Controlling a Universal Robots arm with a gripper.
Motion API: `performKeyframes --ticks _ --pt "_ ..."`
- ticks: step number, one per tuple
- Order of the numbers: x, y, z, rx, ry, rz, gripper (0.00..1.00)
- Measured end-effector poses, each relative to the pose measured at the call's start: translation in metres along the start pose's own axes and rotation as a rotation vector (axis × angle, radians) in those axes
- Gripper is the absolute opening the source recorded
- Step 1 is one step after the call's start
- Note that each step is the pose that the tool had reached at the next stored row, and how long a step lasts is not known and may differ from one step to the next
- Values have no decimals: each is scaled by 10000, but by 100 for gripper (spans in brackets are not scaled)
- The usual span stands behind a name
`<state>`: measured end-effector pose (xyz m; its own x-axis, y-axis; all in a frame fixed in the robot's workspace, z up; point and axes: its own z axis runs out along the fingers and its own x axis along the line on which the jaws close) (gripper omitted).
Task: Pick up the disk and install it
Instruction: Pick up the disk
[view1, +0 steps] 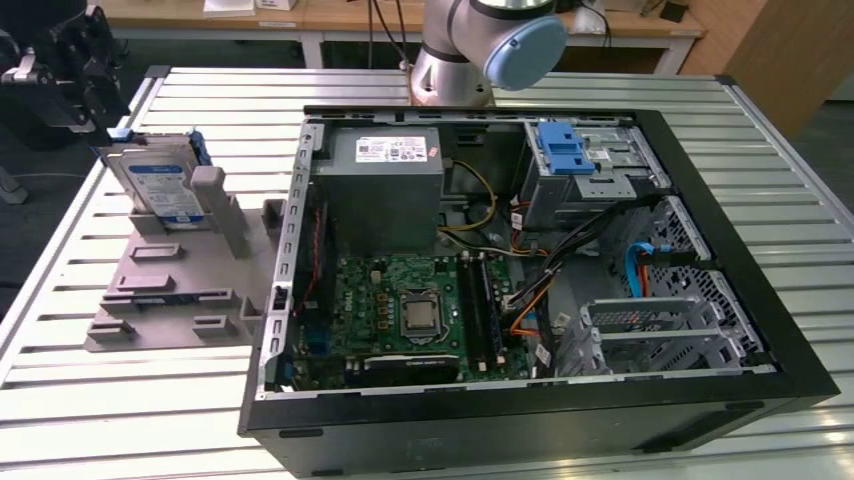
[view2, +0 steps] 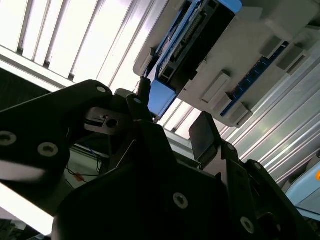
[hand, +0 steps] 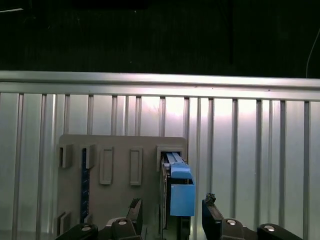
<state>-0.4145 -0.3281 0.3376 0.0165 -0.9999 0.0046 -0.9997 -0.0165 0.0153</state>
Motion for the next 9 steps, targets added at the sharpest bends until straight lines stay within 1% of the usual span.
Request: performKeyframes --ticks 4,9 --pt "0 17 43 66 -3 0 58" --pt "-6 31 125 68 -5 0 58"
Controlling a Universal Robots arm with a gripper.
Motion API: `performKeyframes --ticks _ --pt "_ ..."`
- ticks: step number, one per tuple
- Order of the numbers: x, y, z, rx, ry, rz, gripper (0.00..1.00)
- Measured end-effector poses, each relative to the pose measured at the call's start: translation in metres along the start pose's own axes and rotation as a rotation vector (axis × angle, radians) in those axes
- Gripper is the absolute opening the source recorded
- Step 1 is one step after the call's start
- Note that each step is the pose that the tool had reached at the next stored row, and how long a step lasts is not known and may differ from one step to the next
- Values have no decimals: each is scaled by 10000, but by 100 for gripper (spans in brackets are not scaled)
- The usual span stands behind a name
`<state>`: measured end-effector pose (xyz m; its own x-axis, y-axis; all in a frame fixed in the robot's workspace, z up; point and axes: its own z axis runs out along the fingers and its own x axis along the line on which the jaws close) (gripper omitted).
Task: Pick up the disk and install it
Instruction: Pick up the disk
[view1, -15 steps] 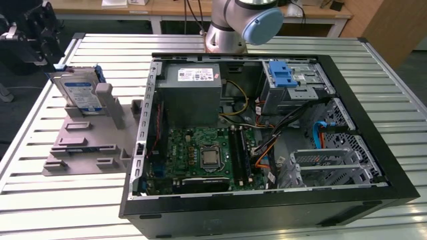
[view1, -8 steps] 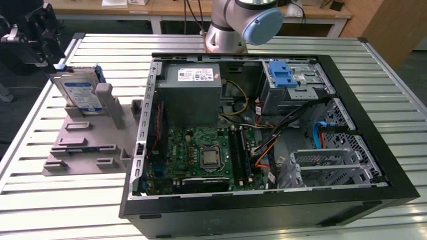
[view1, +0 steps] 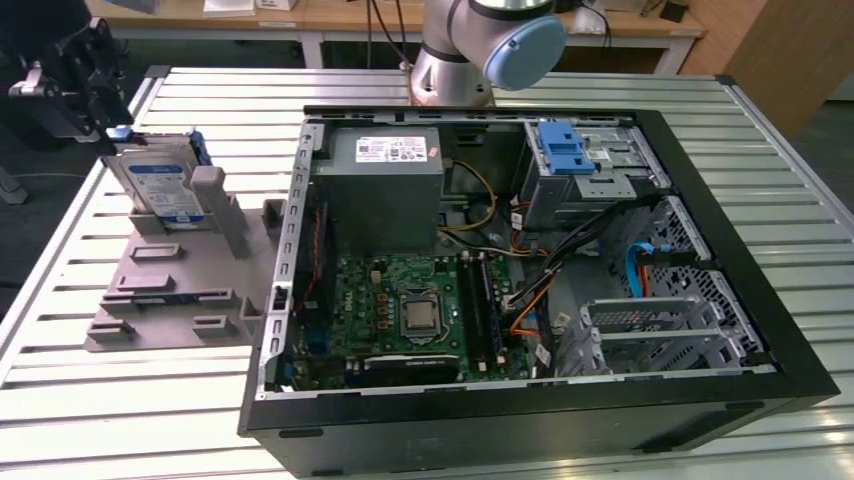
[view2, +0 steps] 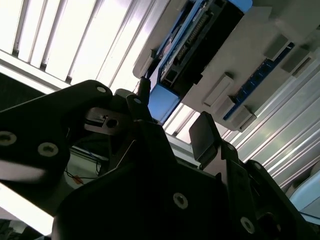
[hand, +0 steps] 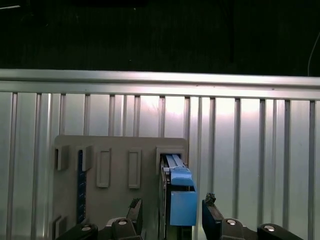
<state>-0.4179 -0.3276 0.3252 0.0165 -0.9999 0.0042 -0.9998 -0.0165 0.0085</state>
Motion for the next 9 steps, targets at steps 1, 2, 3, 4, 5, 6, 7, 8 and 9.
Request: performKeyframes --ticks 1,2,3,4,5,6,7,8,9 --pt "0 2 16 0 0 -1 58" --pt "-1 3 31 0 -1 0 58" --pt "-2 4 45 -1 -1 0 58" --pt "-4 4 60 0 -1 0 58" --pt "-5 4 71 0 -2 0 58" --pt "-6 3 79 0 -2 1 58" --pt "-6 3 81 -2 -1 0 58" --pt "-6 4 80 -3 0 0 58" --pt "-8 4 82 -1 -1 0 58"
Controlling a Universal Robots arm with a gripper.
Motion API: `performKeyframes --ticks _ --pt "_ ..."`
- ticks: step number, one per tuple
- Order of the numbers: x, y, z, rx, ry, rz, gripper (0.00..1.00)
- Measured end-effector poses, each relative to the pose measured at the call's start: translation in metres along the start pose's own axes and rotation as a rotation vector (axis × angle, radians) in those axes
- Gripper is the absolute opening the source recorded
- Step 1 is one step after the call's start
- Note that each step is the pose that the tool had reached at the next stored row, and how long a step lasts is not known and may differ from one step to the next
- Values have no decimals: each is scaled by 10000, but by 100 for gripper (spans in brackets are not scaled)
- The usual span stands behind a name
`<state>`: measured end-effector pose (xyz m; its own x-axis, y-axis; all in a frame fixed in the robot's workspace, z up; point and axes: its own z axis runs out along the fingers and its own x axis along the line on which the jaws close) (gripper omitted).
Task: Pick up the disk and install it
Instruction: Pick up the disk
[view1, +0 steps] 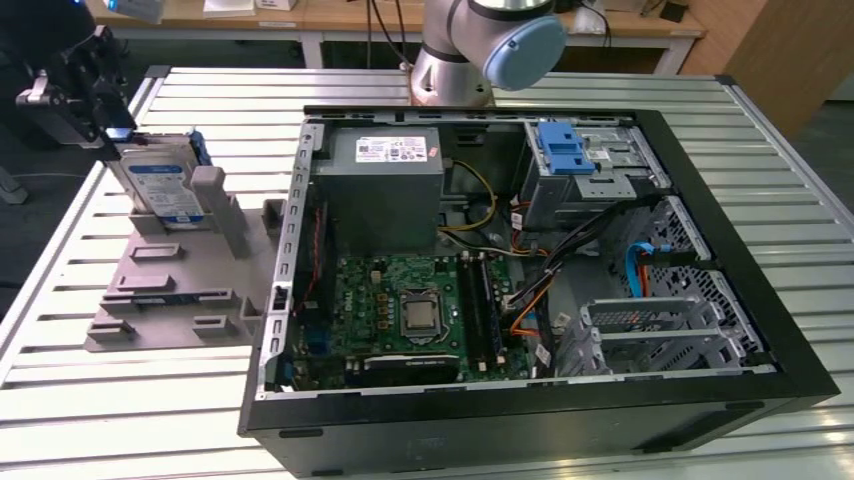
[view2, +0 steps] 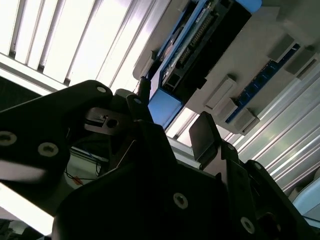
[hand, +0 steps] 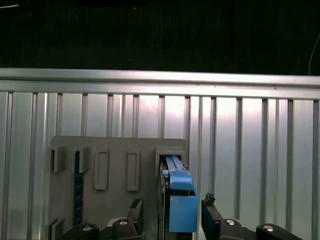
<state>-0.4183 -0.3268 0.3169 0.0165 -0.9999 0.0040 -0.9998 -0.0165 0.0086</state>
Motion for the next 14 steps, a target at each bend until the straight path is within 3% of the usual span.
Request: performKeyframes --ticks 2,3,14 --pt "-13 1 4 1 -1 1 57" --pt "-21 1 6 1 0 1 50" --pt "-42 29 90 2 -17 26 50"
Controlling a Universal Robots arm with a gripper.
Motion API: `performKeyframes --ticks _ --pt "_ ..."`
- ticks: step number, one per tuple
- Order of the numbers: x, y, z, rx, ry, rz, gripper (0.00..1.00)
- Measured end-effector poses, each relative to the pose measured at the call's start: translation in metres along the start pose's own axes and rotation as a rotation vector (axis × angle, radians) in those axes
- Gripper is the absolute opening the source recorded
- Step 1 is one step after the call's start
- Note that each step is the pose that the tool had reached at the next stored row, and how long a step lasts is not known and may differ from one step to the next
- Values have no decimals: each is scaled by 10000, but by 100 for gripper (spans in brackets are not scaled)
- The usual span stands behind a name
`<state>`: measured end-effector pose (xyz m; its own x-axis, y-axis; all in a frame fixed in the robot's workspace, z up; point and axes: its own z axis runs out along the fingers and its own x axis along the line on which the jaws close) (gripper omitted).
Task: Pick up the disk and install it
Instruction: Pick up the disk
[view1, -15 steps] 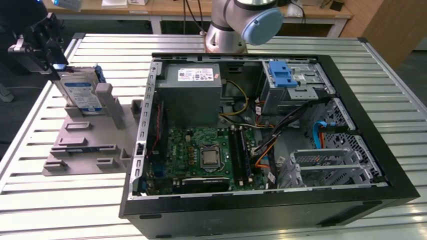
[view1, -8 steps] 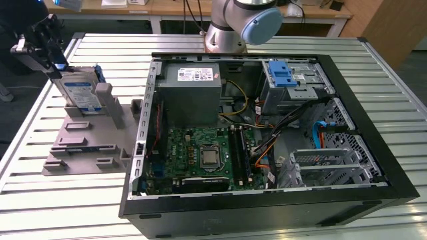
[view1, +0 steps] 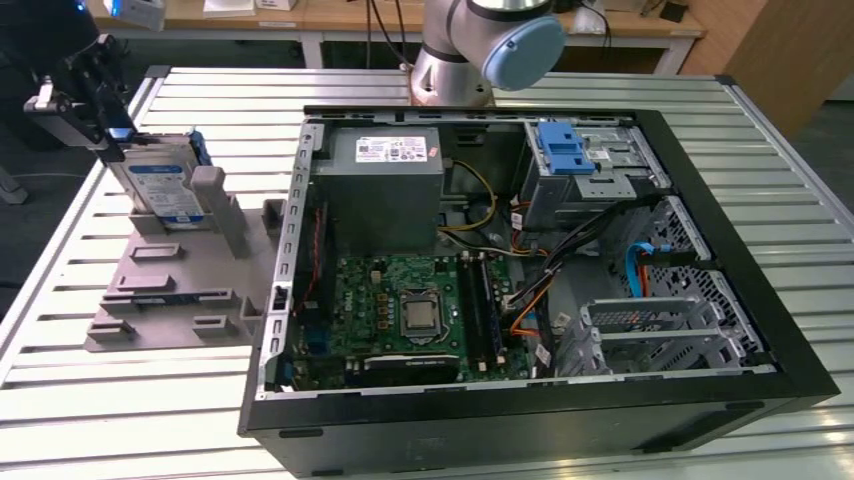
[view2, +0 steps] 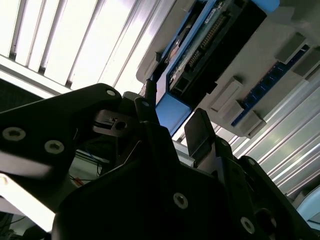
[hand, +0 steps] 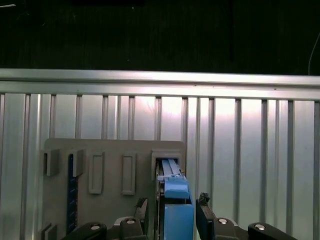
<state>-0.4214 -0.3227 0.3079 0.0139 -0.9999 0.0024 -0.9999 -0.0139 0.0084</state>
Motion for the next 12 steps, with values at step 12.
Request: performKeyframes --ticks 12 --pt "0 0 65 0 -59 0 50"
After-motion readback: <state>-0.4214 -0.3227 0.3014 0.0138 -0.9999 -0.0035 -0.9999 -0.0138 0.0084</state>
